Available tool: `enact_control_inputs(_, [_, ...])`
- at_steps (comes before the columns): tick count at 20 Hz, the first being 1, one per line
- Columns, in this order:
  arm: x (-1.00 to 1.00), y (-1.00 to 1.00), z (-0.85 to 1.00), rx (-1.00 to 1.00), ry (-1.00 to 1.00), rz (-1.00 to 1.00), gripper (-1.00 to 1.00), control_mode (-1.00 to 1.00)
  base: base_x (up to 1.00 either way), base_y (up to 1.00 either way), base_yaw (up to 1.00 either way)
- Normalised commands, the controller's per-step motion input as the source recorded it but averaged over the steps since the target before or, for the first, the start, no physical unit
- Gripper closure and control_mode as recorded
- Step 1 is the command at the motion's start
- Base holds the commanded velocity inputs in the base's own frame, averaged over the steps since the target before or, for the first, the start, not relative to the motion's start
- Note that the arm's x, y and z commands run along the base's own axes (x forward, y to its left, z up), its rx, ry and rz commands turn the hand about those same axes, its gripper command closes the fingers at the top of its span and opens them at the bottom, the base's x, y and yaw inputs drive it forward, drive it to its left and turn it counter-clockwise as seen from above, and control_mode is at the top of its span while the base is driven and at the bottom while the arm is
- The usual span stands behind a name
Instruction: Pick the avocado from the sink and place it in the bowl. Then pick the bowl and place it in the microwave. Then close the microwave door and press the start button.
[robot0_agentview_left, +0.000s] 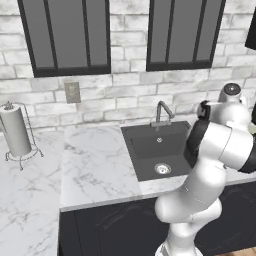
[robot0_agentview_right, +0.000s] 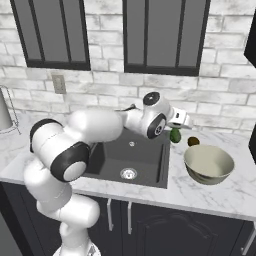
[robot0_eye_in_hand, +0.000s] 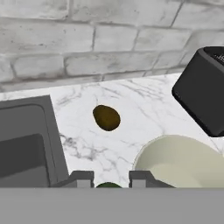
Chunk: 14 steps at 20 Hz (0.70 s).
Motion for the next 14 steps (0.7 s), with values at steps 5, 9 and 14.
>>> enact_control_inputs(5, [-0.26, -0.85, 0.00, -0.01, 0.02, -0.20, 1.00, -1.00, 0.00, 0.00, 0.00])
enact_control_inputs(9, [-0.16, -0.77, -0.26, 0.00, 0.02, -0.09, 1.00, -1.00, 0.00, 0.00, 0.00])
enact_control_inputs(14, [-0.01, -0.38, -0.51, 0.00, 0.01, 0.00, 1.00, -1.00, 0.00, 0.00, 0.00])
